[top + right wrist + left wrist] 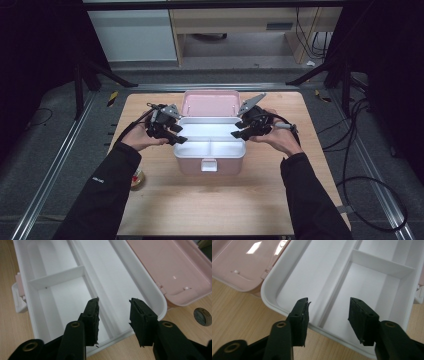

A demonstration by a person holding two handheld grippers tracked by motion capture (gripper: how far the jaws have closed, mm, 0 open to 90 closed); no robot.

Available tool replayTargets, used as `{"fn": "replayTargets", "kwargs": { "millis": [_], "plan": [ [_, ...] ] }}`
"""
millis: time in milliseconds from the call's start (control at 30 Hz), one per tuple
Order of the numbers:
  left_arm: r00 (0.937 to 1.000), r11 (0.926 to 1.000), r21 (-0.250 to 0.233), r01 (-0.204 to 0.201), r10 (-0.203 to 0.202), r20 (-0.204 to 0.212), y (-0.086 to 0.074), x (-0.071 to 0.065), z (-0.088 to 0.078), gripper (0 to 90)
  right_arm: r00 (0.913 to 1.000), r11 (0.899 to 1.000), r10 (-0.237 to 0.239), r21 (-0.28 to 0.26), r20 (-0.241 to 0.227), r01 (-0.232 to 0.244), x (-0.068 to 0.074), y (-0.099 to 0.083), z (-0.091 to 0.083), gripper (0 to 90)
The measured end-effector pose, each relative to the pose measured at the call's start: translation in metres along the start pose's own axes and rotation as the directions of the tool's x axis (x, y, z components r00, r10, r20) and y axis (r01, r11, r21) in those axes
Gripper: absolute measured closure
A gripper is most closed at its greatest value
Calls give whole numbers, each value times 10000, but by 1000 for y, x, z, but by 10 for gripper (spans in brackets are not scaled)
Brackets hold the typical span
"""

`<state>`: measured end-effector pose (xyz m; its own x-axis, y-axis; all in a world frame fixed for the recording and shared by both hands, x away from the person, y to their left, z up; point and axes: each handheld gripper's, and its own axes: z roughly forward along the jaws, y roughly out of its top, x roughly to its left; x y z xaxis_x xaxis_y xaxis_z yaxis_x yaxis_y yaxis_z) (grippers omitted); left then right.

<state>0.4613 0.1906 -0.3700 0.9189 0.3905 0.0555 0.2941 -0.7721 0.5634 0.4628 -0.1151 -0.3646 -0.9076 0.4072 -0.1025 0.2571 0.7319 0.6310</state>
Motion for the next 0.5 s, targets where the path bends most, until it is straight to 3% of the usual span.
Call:
{"fn": "replayTargets", "kwargs": {
  "millis": [167,267,500],
  "plan": [
    [9982,9960,673,-592,593,4,5,1,9,572,9985,9968,-410,665,-352,433,3,1,7,699],
    [9977,9944,809,-675,673,47,7,4,12,617,9970,9912,-574,1167,-517,631,2,-1,12,738],
    [9955,9867,1319,-948,933,179,14,11,16,694,9938,9833,-918,1516,-635,1005,-1,1,17,773]
  ]
}}
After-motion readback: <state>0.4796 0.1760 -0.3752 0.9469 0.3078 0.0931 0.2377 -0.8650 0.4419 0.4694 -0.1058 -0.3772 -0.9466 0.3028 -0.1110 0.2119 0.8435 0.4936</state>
